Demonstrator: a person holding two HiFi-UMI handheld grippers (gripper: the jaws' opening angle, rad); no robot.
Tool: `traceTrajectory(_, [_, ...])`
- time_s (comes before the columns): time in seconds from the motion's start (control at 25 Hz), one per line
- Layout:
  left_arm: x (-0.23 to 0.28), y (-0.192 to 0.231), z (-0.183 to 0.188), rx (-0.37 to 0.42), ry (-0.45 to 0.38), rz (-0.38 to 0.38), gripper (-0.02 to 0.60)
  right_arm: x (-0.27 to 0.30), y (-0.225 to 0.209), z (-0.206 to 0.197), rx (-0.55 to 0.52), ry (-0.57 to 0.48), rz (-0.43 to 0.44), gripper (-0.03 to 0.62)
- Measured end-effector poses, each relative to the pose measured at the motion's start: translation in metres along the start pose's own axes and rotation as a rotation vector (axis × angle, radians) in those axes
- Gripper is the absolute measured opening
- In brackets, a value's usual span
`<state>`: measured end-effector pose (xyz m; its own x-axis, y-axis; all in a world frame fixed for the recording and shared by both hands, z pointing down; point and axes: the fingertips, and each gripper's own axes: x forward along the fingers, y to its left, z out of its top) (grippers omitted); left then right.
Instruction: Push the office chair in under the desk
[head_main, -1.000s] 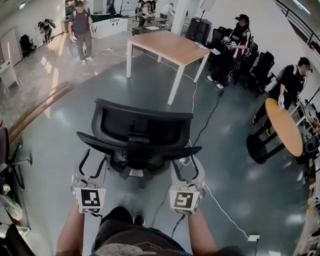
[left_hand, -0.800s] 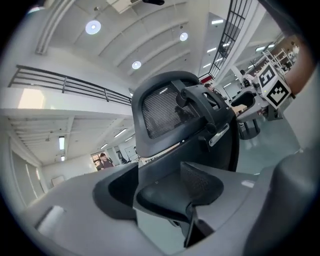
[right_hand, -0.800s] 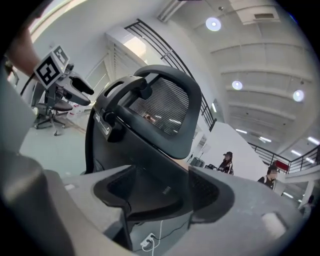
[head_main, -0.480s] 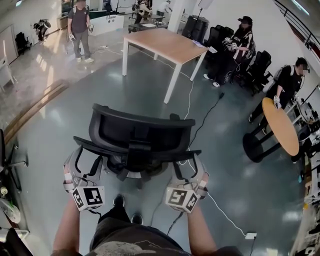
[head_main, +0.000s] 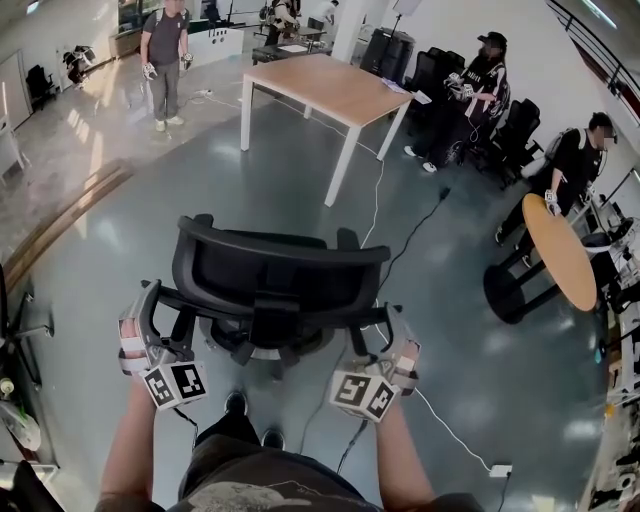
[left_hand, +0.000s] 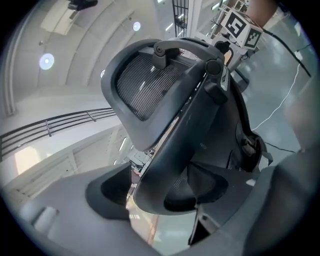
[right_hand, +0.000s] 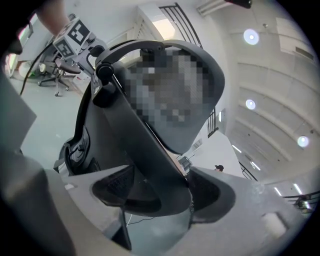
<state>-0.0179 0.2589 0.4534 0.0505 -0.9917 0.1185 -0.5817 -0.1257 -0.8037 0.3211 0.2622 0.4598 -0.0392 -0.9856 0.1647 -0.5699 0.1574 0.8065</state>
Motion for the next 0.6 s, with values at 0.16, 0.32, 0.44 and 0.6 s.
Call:
traceTrajectory(0.16, [0.010, 0.002, 0.003, 0.042, 0.007, -0.001, 0.383, 0.003, -0.006, 0.010, -0.021, 0.005, 0.007, 0.329])
traceTrajectory(0.32, [0.014, -0.002, 0.003, 0.083, 0.009, -0.019, 0.363, 0.010, -0.001, 0.011, -0.046, -0.007, 0.015, 0.319])
traceTrajectory(0.44, [0.015, -0.007, 0.006, 0.145, 0.030, -0.046, 0.304, 0.012, 0.000, 0.011, -0.051, -0.007, 0.005, 0.314])
traceTrajectory(0.6, [0.016, -0.008, 0.007, 0.180, 0.086, -0.059, 0.290, 0.012, -0.002, 0.012, -0.048, 0.021, 0.006, 0.311])
